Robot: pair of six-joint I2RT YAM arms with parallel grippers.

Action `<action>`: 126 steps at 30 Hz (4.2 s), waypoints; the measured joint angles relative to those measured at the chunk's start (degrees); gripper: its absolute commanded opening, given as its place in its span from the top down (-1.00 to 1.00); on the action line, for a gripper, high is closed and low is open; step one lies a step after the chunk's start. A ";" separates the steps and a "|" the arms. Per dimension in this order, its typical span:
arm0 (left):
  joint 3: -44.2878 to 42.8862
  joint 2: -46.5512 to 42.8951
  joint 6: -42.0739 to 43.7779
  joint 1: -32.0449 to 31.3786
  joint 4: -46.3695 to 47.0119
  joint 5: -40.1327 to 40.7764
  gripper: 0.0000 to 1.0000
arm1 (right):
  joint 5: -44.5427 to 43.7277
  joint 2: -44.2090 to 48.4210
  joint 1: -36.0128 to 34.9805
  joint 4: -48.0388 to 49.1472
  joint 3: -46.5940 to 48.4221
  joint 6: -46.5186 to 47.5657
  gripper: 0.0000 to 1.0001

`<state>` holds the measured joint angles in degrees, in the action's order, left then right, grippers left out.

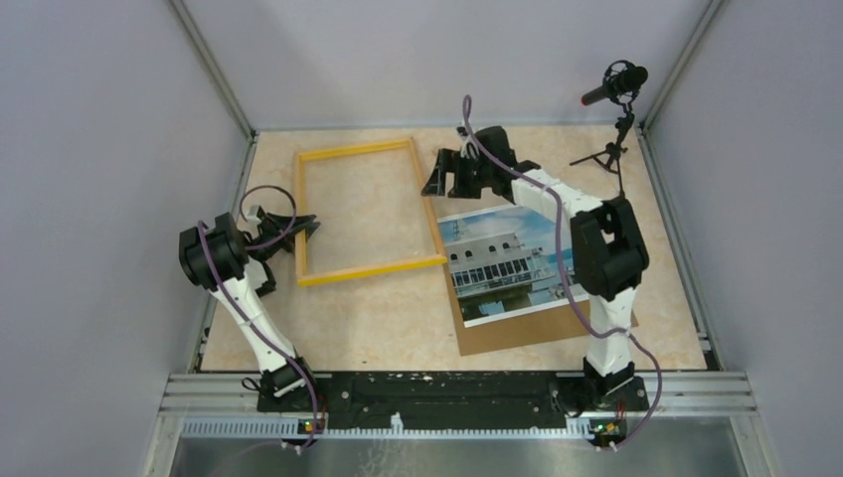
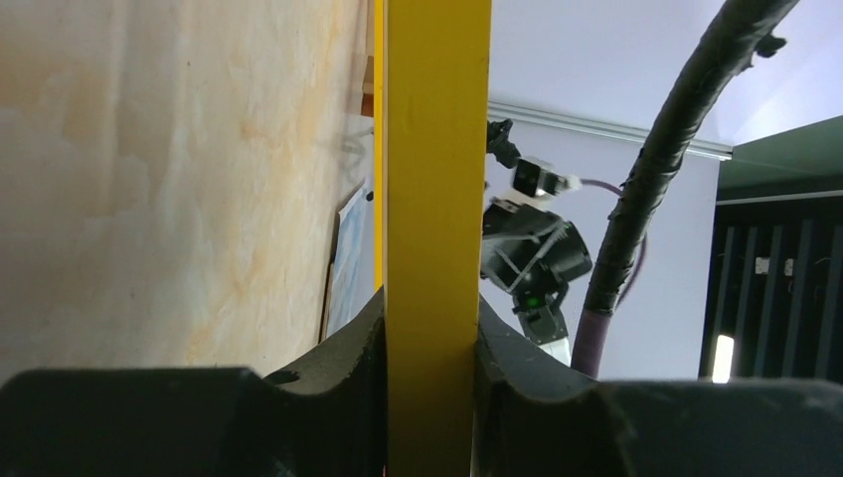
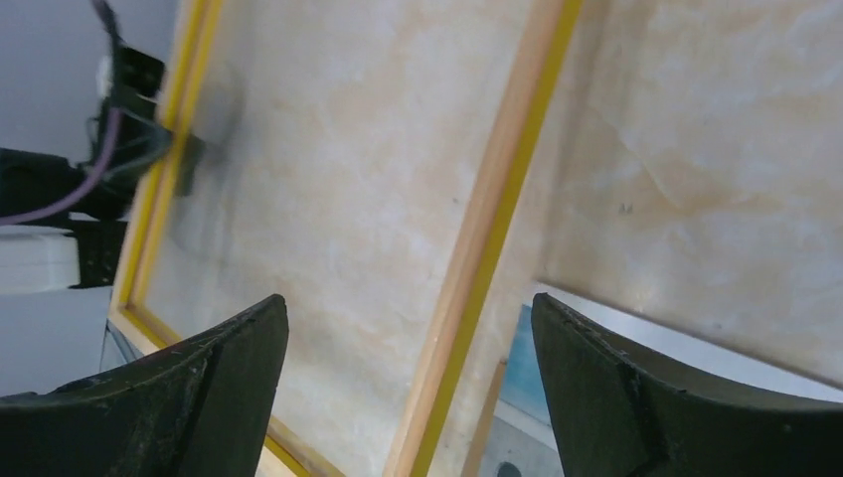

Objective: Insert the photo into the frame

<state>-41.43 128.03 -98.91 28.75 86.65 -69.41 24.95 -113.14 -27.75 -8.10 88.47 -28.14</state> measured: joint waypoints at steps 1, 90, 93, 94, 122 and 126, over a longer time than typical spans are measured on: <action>0.00 0.00 0.09 0.00 -0.02 -0.02 0.33 | 0.39 -1.88 0.00 -1.20 0.09 -0.26 -0.69; 1.46 -5.09 1.33 0.48 -0.20 1.40 0.22 | 14.49 -17.79 1.07 5.99 2.75 -12.81 -0.07; 1.46 -5.09 1.33 0.48 -0.20 1.38 0.22 | 13.53 -17.79 0.98 4.61 2.78 -11.93 -0.11; 1.46 -5.09 1.33 0.48 -0.20 1.38 0.22 | 13.46 -17.75 0.96 4.22 2.84 -11.56 -0.11; 1.46 -5.09 1.36 0.66 -0.11 1.33 0.24 | 11.10 -14.32 0.00 0.74 1.09 -8.31 0.13; 1.46 -5.09 1.36 0.66 -0.11 1.33 0.24 | 11.13 -13.07 -0.02 0.90 0.17 -8.26 0.17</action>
<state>-39.97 122.93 -97.56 29.41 86.54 -68.07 36.07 -126.21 -27.77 -7.20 88.64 -36.40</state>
